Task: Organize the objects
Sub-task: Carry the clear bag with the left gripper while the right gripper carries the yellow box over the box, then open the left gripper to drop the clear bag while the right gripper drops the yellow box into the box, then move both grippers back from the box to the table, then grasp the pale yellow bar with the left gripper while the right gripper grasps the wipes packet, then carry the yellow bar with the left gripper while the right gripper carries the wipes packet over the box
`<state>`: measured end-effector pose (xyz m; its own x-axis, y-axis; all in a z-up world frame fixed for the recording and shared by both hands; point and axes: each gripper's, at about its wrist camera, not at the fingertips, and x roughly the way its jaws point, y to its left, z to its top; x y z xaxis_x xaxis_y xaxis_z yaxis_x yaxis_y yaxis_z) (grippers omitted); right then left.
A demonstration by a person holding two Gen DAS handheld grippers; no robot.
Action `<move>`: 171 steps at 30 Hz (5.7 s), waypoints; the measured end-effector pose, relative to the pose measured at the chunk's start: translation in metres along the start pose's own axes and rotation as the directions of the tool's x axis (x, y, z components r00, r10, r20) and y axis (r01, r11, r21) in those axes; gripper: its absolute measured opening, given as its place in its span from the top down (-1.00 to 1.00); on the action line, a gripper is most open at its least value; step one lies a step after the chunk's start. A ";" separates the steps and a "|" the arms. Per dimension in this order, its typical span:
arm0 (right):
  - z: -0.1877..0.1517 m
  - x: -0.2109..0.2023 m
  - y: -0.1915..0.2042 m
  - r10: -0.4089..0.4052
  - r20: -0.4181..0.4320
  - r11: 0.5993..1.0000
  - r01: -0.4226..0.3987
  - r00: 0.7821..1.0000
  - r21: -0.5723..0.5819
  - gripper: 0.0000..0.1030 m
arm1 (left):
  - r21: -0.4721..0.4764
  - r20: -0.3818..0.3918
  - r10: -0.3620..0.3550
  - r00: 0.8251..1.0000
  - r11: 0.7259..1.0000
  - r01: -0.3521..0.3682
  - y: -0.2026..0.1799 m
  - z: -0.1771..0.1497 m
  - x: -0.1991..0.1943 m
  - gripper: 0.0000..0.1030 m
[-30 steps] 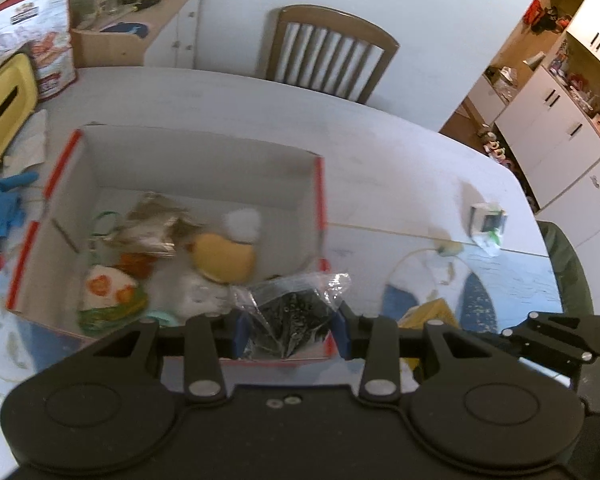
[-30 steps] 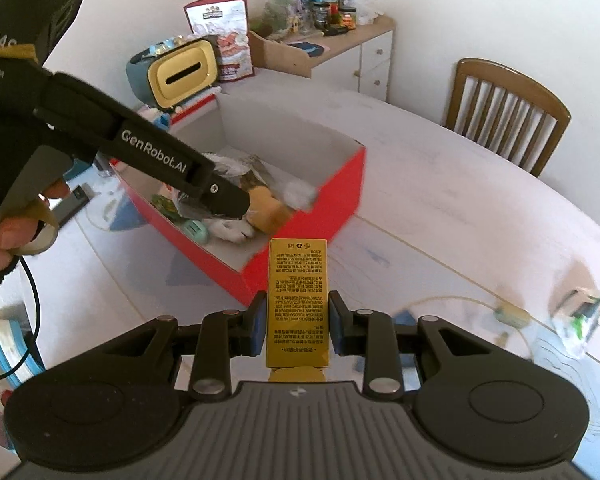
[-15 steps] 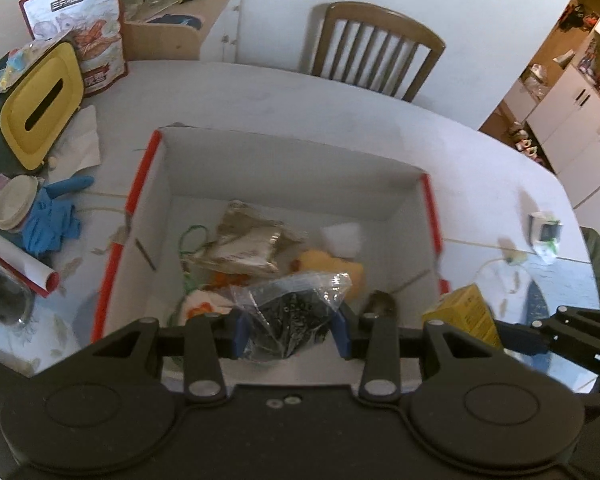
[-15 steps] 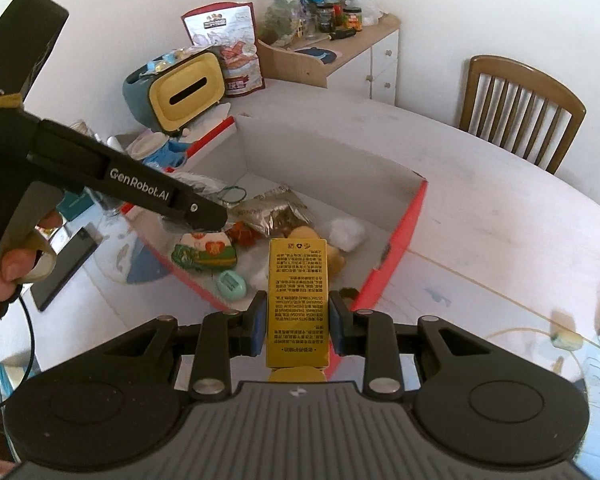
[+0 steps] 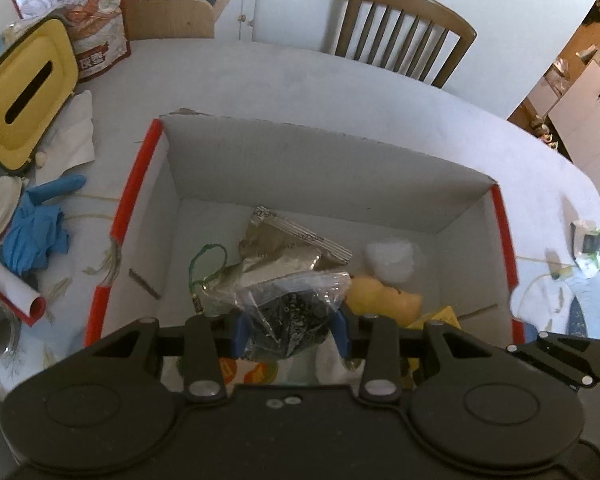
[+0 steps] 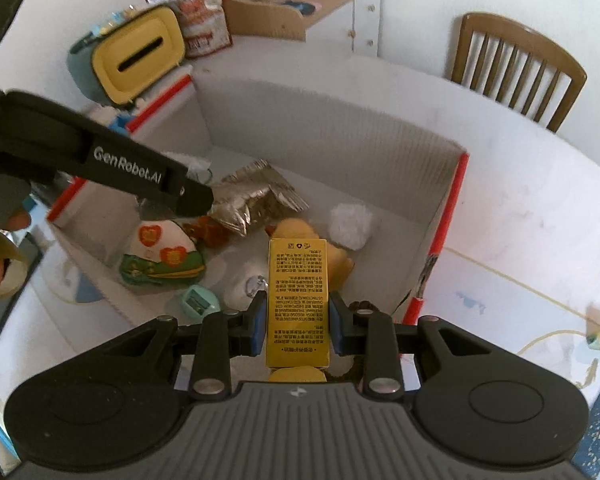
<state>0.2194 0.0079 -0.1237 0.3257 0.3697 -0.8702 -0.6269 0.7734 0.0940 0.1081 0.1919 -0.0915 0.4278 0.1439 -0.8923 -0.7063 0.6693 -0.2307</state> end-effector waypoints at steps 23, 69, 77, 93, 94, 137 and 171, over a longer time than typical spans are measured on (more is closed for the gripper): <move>0.008 0.039 0.018 -0.029 -0.051 0.999 0.027 0.998 -0.034 0.41 | 0.054 -0.088 -0.012 0.996 0.998 0.017 0.009 0.003 0.052 0.19; -0.028 -0.086 0.016 0.011 0.203 0.997 -0.027 0.979 0.077 -0.55 | 0.193 0.152 -0.015 0.988 0.981 -0.015 -0.022 -0.045 -0.054 -0.86; -0.051 -0.109 0.012 -0.007 0.216 0.996 -0.012 0.976 0.088 -0.62 | 0.239 0.178 -0.017 0.984 0.971 -0.027 -0.043 -0.064 -0.068 -0.99; -0.103 -0.156 -0.098 -0.080 0.228 0.980 0.035 0.970 0.195 -0.63 | 0.242 0.172 -0.029 0.985 0.970 -0.013 -0.146 -0.075 -0.063 -0.99; -0.106 -0.157 -0.109 -0.089 0.223 0.978 0.043 0.971 0.202 -0.63 | 0.242 0.168 -0.034 0.985 0.970 -0.008 -0.157 -0.075 -0.061 -0.99; -0.076 -0.063 -0.440 -0.295 -0.012 0.870 0.273 0.955 0.411 -0.63 | 0.212 -0.004 -0.022 1.000 0.977 0.022 -0.389 -0.021 0.119 -0.99; -0.074 -0.012 -0.453 -0.199 -0.041 0.867 0.196 0.979 0.458 0.36 | 0.083 -0.080 -0.047 0.996 0.995 0.054 -0.389 -0.012 0.144 0.02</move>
<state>0.4469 -0.3850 -0.1913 0.4142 0.1869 -0.8908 -0.1561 0.9788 0.1328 0.4374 -0.0570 -0.1346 0.4145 0.0534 -0.9085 -0.6327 0.7345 -0.2455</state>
